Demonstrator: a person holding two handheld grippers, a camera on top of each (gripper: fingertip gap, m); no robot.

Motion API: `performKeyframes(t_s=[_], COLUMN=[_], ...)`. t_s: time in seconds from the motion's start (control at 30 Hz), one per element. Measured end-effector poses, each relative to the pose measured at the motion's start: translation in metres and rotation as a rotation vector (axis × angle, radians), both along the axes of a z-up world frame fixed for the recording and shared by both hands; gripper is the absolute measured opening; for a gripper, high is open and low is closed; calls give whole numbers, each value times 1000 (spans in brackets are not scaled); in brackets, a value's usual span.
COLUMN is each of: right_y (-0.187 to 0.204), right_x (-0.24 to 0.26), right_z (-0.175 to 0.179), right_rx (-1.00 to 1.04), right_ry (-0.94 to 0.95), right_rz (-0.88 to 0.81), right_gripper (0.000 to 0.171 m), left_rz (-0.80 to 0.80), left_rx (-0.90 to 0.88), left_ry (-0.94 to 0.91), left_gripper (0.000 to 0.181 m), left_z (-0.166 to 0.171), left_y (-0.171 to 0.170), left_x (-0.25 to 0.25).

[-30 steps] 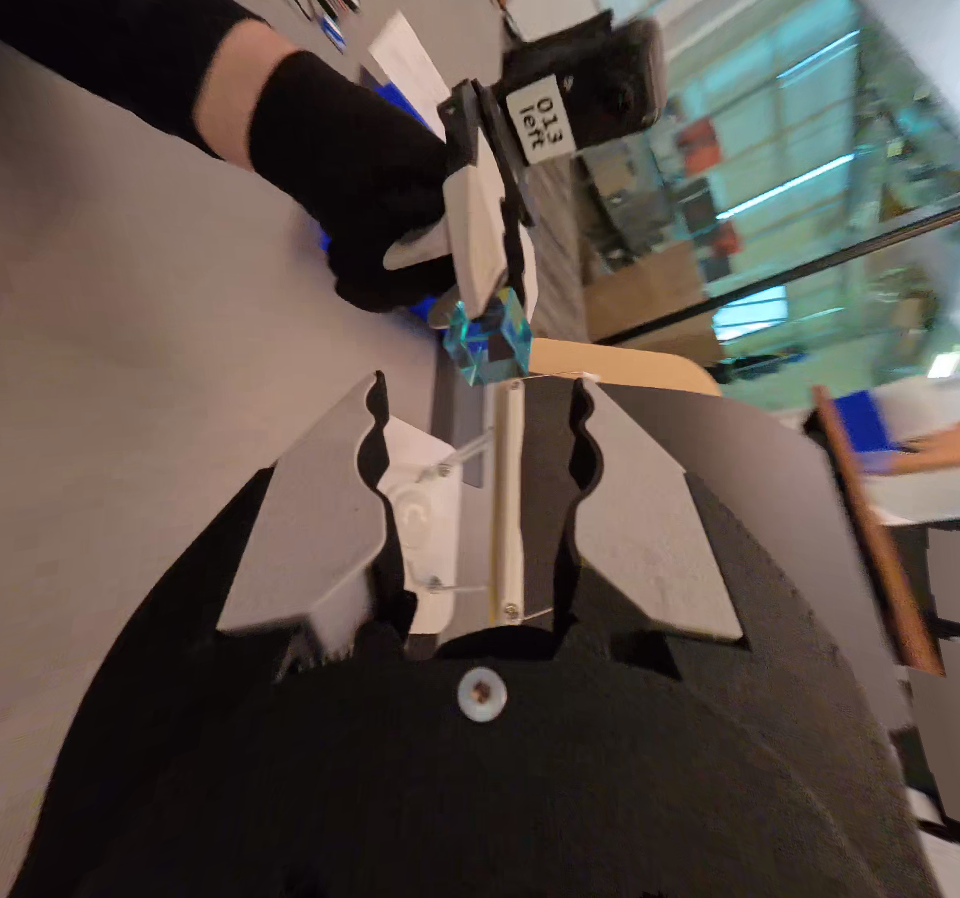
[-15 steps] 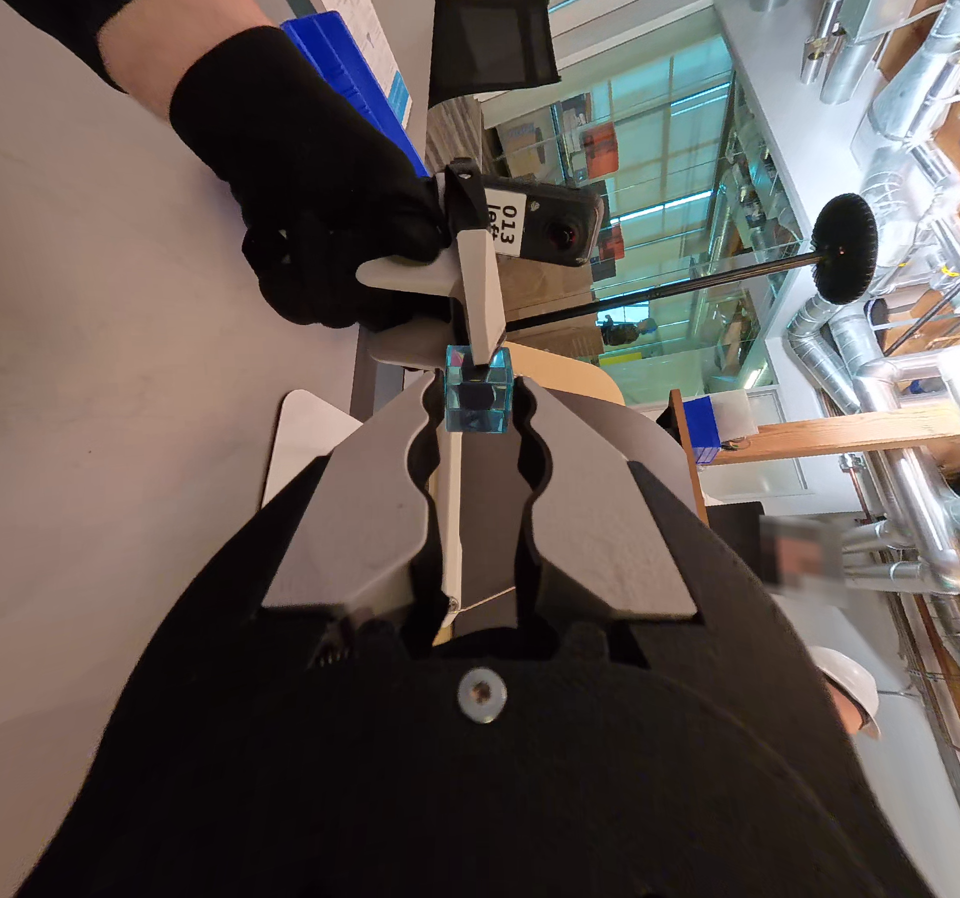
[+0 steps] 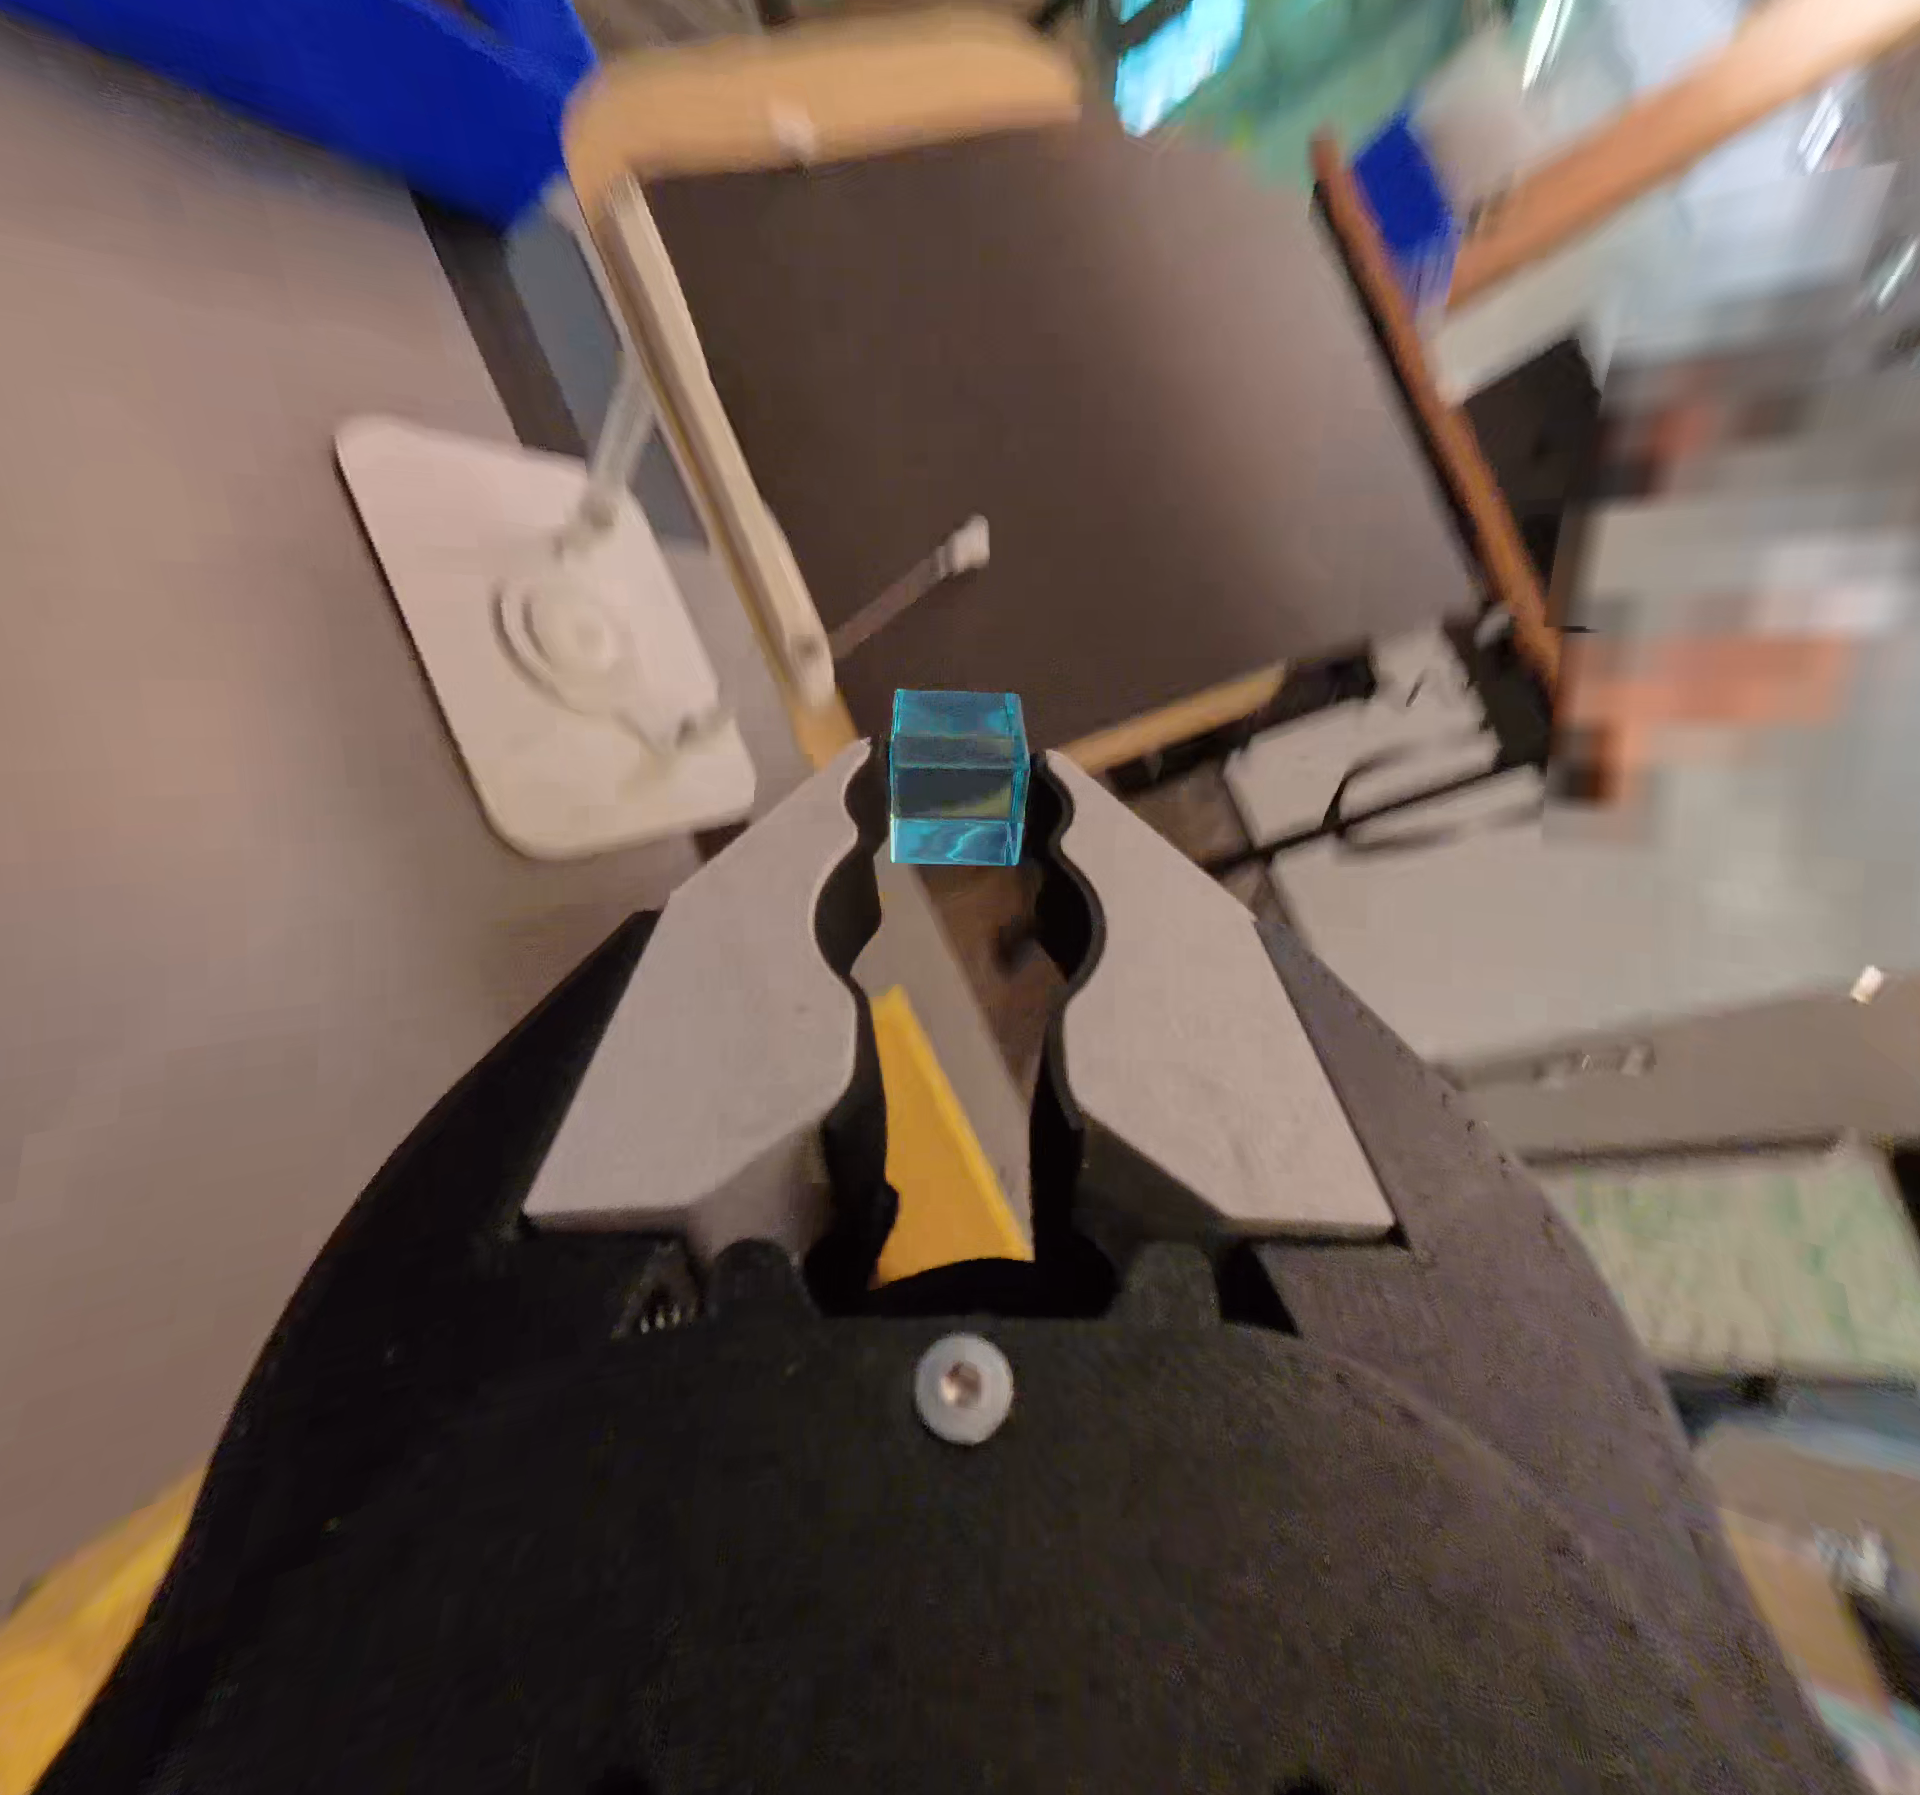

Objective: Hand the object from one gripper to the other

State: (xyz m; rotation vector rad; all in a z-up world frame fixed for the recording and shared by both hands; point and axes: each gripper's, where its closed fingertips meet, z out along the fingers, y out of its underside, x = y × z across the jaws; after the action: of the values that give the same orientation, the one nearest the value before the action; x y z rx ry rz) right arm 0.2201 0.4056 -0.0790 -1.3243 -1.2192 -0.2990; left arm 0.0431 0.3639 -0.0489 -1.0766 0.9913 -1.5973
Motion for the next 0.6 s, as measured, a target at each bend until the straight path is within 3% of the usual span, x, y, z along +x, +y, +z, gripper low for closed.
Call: performKeyframes(t_s=[0.2, 0.37, 0.6], right_y=[16, -24, -61], right_x=[116, 132, 135], right_z=[-84, -155, -210], right_rx=[-374, -716, -960], right_ry=[-62, -143, -282], right_rz=[-330, -260, -254], right_gripper=[24, 23, 23], left_rz=[159, 189, 186], left_rx=[137, 169, 139], left_ry=[154, 175, 226], left_gripper=[0, 0, 3], left_z=[-4, -2, -16], left_y=[4, 4, 10], left_x=[-4, -6, 2])
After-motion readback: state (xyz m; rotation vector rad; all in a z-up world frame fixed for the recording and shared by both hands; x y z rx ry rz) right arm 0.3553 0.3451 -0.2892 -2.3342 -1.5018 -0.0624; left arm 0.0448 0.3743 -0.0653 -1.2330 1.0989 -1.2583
